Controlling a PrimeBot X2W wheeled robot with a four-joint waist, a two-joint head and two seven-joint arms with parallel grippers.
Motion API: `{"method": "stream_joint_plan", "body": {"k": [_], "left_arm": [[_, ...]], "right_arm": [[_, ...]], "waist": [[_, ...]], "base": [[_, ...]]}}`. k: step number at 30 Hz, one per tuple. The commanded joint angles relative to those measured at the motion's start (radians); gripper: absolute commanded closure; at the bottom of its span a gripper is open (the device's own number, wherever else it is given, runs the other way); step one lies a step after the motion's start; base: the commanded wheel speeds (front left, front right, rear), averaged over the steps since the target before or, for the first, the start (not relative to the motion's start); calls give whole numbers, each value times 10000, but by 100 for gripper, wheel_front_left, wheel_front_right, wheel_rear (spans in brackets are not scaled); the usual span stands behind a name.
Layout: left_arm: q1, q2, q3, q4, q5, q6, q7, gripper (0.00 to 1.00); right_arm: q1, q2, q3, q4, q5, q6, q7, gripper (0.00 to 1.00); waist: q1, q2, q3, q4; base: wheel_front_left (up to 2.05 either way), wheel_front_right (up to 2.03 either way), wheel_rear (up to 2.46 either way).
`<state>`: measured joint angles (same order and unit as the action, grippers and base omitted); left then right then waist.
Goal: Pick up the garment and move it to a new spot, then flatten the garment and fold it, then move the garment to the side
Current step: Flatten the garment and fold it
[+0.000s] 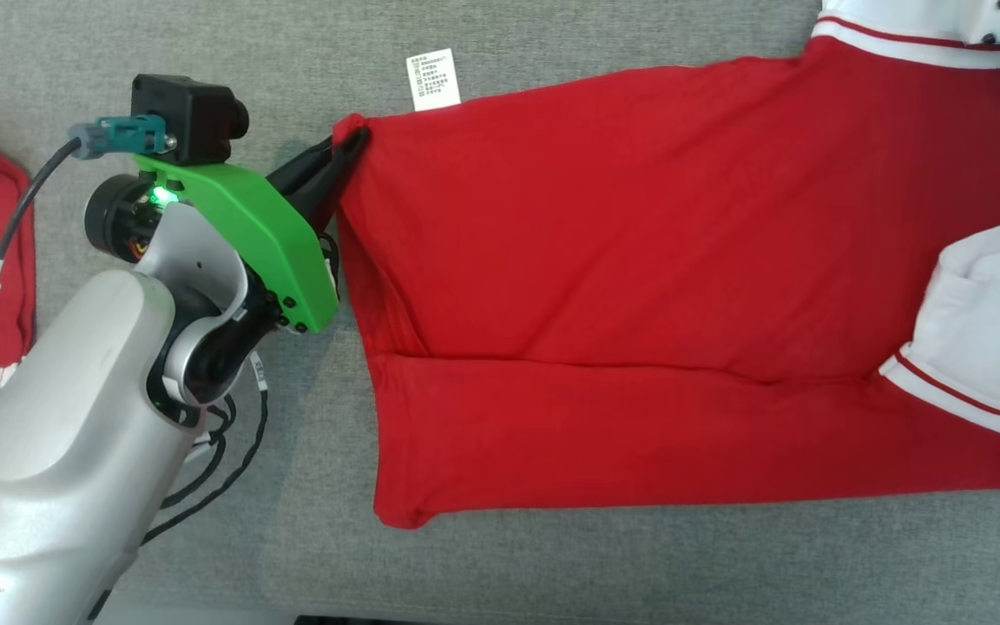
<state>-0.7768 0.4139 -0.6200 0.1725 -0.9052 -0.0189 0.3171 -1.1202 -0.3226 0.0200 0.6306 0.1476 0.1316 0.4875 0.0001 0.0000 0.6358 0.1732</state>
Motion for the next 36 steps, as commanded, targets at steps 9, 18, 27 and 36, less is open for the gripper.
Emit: {"method": "stream_joint_plan", "body": {"k": [9, 18, 27, 36], "left_arm": [[-375, 174, 481, 190, 202, 155, -764, 100], [434, 338, 774, -363, -132, 324, -1094, 100], [2471, 988, 1143, -2159, -487, 832, -1549, 100], [4443, 1340, 1454, -3463, -793, 1537, -1966, 100]], "right_arm": [[-588, 104, -921, 380, -243, -18, -1314, 100], [684, 64, -424, -539, 1180, -18, -1871, 100], [4227, -220, -576, -3482, 2833, -17, -1884, 100], [6913, 534, -1358, -5782, 3253, -17, -1457, 100]], "waist": [[-1, 0, -669, -682], [-1, 0, -1232, -1358], [-1, 0, -2144, -1972], [-1, 0, -2624, -2253]], "base": [[0, 0, 0], [0, 0, 0], [0, 0, 0], [0, 0, 0]]}}
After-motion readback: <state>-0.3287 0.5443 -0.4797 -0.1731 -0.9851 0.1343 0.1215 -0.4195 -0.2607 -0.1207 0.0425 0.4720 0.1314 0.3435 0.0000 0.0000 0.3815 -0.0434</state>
